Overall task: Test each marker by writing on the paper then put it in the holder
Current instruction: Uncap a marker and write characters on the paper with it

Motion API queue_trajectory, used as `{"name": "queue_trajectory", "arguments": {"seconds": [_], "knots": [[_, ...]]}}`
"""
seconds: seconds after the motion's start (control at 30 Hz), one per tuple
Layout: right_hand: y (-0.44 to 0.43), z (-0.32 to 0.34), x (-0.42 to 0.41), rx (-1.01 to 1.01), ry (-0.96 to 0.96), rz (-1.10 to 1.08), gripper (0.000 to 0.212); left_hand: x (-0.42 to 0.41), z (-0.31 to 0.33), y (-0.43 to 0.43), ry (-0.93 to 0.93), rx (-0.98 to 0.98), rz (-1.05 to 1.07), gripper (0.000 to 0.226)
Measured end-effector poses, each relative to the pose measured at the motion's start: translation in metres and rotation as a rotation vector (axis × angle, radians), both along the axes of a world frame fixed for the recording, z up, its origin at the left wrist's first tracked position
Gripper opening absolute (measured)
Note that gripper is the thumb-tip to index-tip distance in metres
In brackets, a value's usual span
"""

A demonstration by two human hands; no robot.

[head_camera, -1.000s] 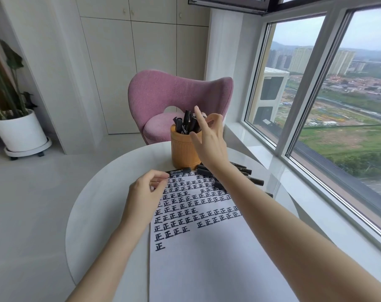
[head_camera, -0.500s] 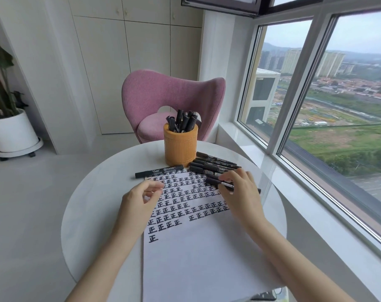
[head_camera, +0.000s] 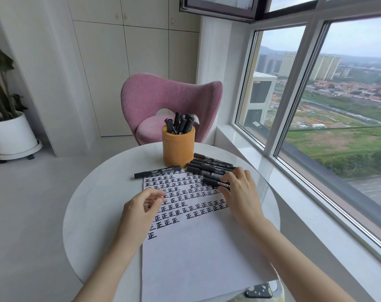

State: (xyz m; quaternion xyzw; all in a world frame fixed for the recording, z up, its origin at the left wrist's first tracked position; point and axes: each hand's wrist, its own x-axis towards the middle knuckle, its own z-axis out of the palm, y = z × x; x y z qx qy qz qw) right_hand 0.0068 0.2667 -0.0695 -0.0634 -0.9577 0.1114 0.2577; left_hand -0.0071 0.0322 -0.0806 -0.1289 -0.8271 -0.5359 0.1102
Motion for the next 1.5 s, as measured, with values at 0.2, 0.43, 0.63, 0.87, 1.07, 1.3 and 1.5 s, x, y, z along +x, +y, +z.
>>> {"name": "queue_trajectory", "arguments": {"seconds": [0.2,0.43,0.63,0.87,1.07,1.3,1.5], "knots": [[0.001,-0.003,-0.002,0.014,-0.010,0.021,0.012,0.003,-0.001,0.002,-0.009,0.005,-0.006,0.016],[0.000,-0.004,-0.003,0.029,0.043,0.081,0.005,0.005,-0.001,0.001,-0.025,0.018,-0.011,0.018],[-0.016,0.007,0.010,-0.072,0.121,0.236,0.008,0.009,0.004,0.002,0.030,0.002,-0.009,0.017],[-0.050,0.013,0.026,-0.175,0.096,0.496,0.008,0.013,0.016,0.002,0.325,-0.302,-0.159,0.037],[-0.058,0.014,0.034,-0.232,0.071,0.527,0.011,0.018,0.016,-0.003,0.282,-0.266,-0.149,0.012],[-0.061,0.032,0.047,-0.948,-0.083,0.455,0.013,0.031,0.022,-0.011,0.199,-0.149,-0.104,0.014],[-0.068,0.042,0.051,-1.226,-0.119,0.476,0.018,0.037,0.029,-0.019,0.235,-0.272,-0.228,0.021]]}}
